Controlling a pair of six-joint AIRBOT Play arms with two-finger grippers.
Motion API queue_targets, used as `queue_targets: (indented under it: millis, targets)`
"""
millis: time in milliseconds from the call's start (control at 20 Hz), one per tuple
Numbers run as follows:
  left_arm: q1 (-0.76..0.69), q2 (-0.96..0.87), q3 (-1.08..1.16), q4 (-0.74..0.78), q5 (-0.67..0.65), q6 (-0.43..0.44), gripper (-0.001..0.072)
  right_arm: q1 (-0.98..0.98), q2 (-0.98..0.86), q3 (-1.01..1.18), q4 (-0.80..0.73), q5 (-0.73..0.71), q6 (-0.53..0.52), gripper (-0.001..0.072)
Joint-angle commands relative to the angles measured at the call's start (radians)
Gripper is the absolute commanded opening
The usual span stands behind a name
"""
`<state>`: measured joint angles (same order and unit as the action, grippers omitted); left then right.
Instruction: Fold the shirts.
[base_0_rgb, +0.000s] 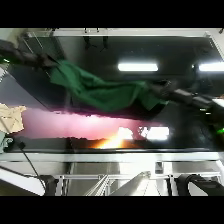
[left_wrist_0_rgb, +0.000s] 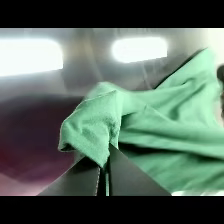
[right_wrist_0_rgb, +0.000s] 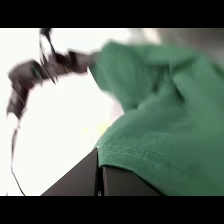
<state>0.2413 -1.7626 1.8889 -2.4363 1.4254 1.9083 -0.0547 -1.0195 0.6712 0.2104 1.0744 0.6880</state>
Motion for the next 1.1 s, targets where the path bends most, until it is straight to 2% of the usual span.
queue_targets:
  millis: [0,100,200,350,450,550,700,850,950,1050]
  targets:
    - [0.061,0.198,0.061,-0.003,0.029,0.005,0.0028,-0.159,0.266,0.024,0.021,0.072,0.094,0.0024]
    - [0.107,0.29,0.091,-0.011,0.014,-0.001,0.0028,-0.24,0.39,0.024,-0.021,0.131,0.163,0.0023]
    - [0.16,0.375,0.093,-0.1,0.033,-0.001,0.0028,-0.285,0.501,0.024,-0.031,0.171,0.198,0.0024]
    - [0.204,0.476,0.092,-0.14,0.179,0.0,0.0028,-0.293,0.655,0.026,-0.023,0.153,0.218,0.0024]
    - [0.207,0.541,0.079,-0.14,0.305,0.035,0.0029,-0.293,0.732,0.026,-0.032,0.113,0.218,0.0025]
    - [0.206,0.608,0.002,-0.138,0.299,0.074,0.0028,-0.293,0.752,0.026,-0.097,0.074,0.236,0.0024]
    - [0.206,0.634,-0.158,-0.138,0.287,0.092,0.0029,-0.292,0.69,0.026,-0.242,0.059,0.32,0.0024]
    - [0.197,0.59,-0.339,-0.135,0.253,0.144,0.0029,-0.291,0.566,0.023,-0.397,0.05,0.334,0.0024]
    - [0.168,0.519,-0.43,-0.122,0.193,0.179,0.0029,-0.291,0.438,0.0,-0.473,-0.007,0.329,0.0024]
    - [0.118,0.412,-0.483,-0.12,0.143,0.211,0.0029,-0.283,0.276,-0.018,-0.459,-0.082,0.228,0.0024]
